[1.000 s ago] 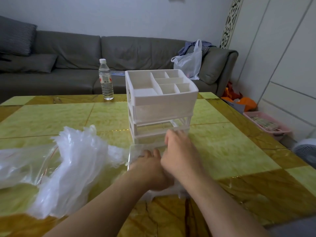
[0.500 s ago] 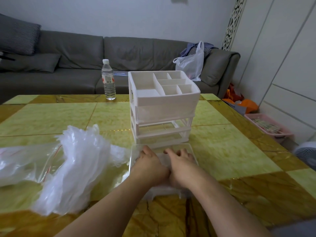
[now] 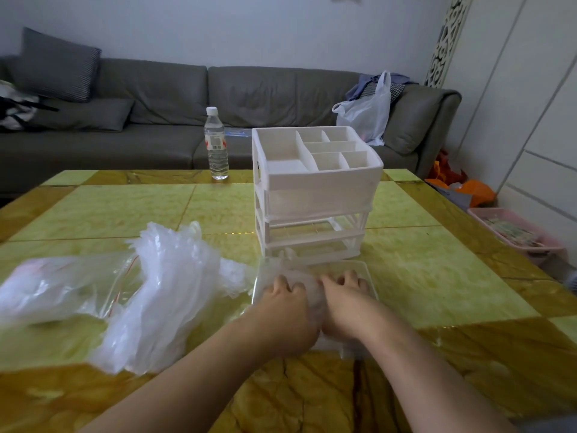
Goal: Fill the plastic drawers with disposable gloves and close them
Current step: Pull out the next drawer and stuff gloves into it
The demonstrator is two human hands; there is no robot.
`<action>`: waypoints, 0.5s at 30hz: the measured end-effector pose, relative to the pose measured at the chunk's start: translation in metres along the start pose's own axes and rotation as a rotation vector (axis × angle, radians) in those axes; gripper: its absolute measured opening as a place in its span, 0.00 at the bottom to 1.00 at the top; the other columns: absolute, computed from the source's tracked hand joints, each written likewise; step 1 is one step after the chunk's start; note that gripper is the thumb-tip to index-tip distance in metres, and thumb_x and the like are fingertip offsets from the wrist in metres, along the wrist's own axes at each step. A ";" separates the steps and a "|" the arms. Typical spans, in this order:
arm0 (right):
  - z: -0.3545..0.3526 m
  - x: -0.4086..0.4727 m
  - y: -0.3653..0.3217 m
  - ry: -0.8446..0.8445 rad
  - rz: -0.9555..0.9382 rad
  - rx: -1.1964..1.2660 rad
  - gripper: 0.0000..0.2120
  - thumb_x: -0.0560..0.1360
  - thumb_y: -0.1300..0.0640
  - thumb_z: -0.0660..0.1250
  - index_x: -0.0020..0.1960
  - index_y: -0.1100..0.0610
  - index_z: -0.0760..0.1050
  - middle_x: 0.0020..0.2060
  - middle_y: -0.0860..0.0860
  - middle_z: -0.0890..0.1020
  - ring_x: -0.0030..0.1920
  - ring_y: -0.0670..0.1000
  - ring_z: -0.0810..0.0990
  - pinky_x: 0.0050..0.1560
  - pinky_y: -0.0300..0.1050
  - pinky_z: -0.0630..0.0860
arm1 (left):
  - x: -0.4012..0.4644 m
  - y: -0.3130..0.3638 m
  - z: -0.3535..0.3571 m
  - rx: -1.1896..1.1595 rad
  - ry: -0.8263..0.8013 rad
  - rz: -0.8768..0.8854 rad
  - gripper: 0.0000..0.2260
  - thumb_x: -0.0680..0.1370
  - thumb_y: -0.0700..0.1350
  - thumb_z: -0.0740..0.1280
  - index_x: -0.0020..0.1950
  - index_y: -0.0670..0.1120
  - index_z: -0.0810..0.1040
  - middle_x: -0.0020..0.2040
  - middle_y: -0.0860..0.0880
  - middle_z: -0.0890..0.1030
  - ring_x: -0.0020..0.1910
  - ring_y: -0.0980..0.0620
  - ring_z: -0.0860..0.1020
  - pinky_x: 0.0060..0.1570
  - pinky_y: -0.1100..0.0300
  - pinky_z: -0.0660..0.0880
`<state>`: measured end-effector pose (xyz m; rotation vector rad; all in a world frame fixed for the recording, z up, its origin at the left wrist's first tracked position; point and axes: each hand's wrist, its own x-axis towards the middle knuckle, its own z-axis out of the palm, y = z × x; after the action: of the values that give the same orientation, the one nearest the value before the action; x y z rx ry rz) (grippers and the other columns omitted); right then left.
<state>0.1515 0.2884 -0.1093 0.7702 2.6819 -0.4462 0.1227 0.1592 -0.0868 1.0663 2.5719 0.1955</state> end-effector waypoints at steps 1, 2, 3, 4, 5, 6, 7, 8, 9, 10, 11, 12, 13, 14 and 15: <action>-0.003 -0.002 0.004 -0.007 0.004 0.026 0.35 0.75 0.55 0.70 0.78 0.46 0.60 0.76 0.56 0.56 0.77 0.62 0.57 0.77 0.57 0.65 | 0.004 0.000 -0.001 0.001 -0.036 -0.055 0.26 0.83 0.47 0.62 0.78 0.40 0.60 0.73 0.38 0.65 0.71 0.36 0.65 0.69 0.49 0.67; -0.004 -0.002 0.006 -0.006 0.003 0.037 0.35 0.76 0.59 0.68 0.79 0.46 0.60 0.76 0.56 0.56 0.78 0.61 0.57 0.77 0.56 0.64 | 0.007 0.000 -0.003 0.001 -0.056 -0.106 0.29 0.82 0.47 0.64 0.79 0.39 0.58 0.75 0.37 0.62 0.74 0.36 0.65 0.70 0.49 0.67; -0.005 -0.005 0.007 -0.009 -0.008 0.027 0.34 0.76 0.60 0.67 0.79 0.47 0.60 0.75 0.57 0.56 0.78 0.61 0.57 0.77 0.55 0.63 | 0.011 0.001 -0.003 0.016 -0.066 -0.126 0.33 0.81 0.47 0.66 0.80 0.38 0.55 0.77 0.36 0.60 0.75 0.36 0.64 0.71 0.49 0.67; -0.007 -0.009 0.007 -0.021 -0.013 0.010 0.34 0.76 0.60 0.68 0.79 0.47 0.60 0.75 0.57 0.57 0.78 0.61 0.58 0.77 0.54 0.63 | 0.013 0.001 -0.005 0.017 -0.076 -0.140 0.35 0.80 0.47 0.67 0.81 0.37 0.53 0.77 0.36 0.59 0.76 0.36 0.63 0.72 0.49 0.67; -0.007 -0.010 0.006 -0.029 -0.008 -0.001 0.34 0.76 0.58 0.69 0.79 0.47 0.61 0.75 0.57 0.57 0.78 0.61 0.58 0.77 0.54 0.64 | 0.014 0.003 -0.005 0.014 -0.066 -0.143 0.36 0.79 0.47 0.68 0.81 0.37 0.53 0.77 0.35 0.60 0.76 0.37 0.63 0.73 0.49 0.67; -0.008 -0.011 0.003 -0.022 0.002 -0.008 0.33 0.76 0.56 0.70 0.78 0.47 0.62 0.75 0.57 0.58 0.78 0.61 0.60 0.77 0.53 0.65 | 0.013 0.004 -0.006 -0.008 -0.039 -0.142 0.35 0.79 0.46 0.69 0.80 0.36 0.55 0.76 0.35 0.62 0.75 0.37 0.64 0.72 0.49 0.68; -0.009 -0.013 0.002 -0.007 0.011 -0.003 0.33 0.75 0.55 0.71 0.76 0.47 0.63 0.75 0.57 0.60 0.77 0.61 0.62 0.76 0.52 0.67 | 0.010 0.005 -0.007 -0.037 -0.004 -0.123 0.32 0.79 0.45 0.68 0.78 0.37 0.59 0.74 0.36 0.65 0.73 0.38 0.67 0.70 0.50 0.70; -0.008 -0.014 0.003 0.014 0.023 -0.011 0.32 0.73 0.54 0.72 0.75 0.48 0.66 0.74 0.57 0.64 0.77 0.61 0.65 0.75 0.50 0.69 | 0.006 0.005 -0.007 -0.082 0.050 -0.100 0.27 0.79 0.44 0.68 0.76 0.38 0.64 0.72 0.38 0.69 0.70 0.39 0.70 0.67 0.51 0.72; -0.007 -0.013 0.002 0.049 0.010 -0.002 0.30 0.71 0.53 0.73 0.72 0.49 0.70 0.71 0.56 0.69 0.75 0.60 0.69 0.73 0.50 0.72 | -0.001 0.001 -0.008 -0.131 0.132 -0.071 0.23 0.79 0.44 0.67 0.73 0.41 0.67 0.70 0.40 0.71 0.68 0.41 0.73 0.64 0.52 0.74; -0.005 -0.011 0.004 0.090 -0.008 0.017 0.27 0.69 0.53 0.71 0.68 0.50 0.74 0.66 0.54 0.75 0.71 0.59 0.75 0.68 0.51 0.77 | -0.010 -0.003 -0.009 -0.181 0.233 -0.032 0.20 0.80 0.44 0.66 0.71 0.43 0.70 0.68 0.44 0.72 0.65 0.43 0.74 0.62 0.53 0.76; -0.005 -0.010 0.005 0.146 -0.039 0.061 0.22 0.68 0.54 0.70 0.62 0.50 0.78 0.59 0.52 0.80 0.65 0.58 0.80 0.62 0.52 0.81 | -0.021 -0.010 -0.010 -0.217 0.350 0.005 0.17 0.80 0.45 0.65 0.69 0.45 0.71 0.66 0.47 0.73 0.64 0.46 0.74 0.60 0.54 0.76; -0.007 -0.014 0.004 0.210 -0.058 0.103 0.17 0.68 0.57 0.69 0.57 0.51 0.80 0.53 0.51 0.83 0.58 0.57 0.84 0.56 0.53 0.83 | -0.031 -0.017 -0.010 -0.236 0.469 0.049 0.14 0.81 0.45 0.65 0.66 0.48 0.72 0.63 0.51 0.73 0.62 0.50 0.74 0.58 0.56 0.76; -0.011 -0.019 0.001 0.274 -0.067 0.124 0.13 0.70 0.60 0.69 0.53 0.52 0.81 0.49 0.51 0.84 0.54 0.56 0.85 0.52 0.52 0.84 | -0.043 -0.027 -0.013 -0.251 0.575 0.075 0.12 0.81 0.45 0.65 0.63 0.51 0.72 0.60 0.54 0.72 0.59 0.53 0.73 0.55 0.57 0.76; -0.015 -0.026 -0.002 0.341 -0.067 0.140 0.11 0.72 0.63 0.68 0.52 0.52 0.82 0.49 0.52 0.84 0.53 0.56 0.85 0.51 0.51 0.84 | -0.055 -0.038 -0.017 -0.265 0.663 0.074 0.10 0.80 0.45 0.65 0.61 0.53 0.71 0.58 0.55 0.72 0.57 0.55 0.73 0.53 0.57 0.76; -0.018 -0.030 -0.005 0.402 -0.070 0.156 0.12 0.72 0.65 0.68 0.52 0.53 0.82 0.50 0.52 0.84 0.55 0.57 0.84 0.53 0.50 0.83 | -0.067 -0.052 -0.020 -0.268 0.740 0.038 0.10 0.80 0.46 0.66 0.60 0.54 0.70 0.58 0.57 0.71 0.56 0.56 0.72 0.52 0.57 0.75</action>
<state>0.1690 0.2771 -0.0803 0.8932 3.0824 -0.5771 0.1249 0.0752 -0.0637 1.0775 3.0100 1.0921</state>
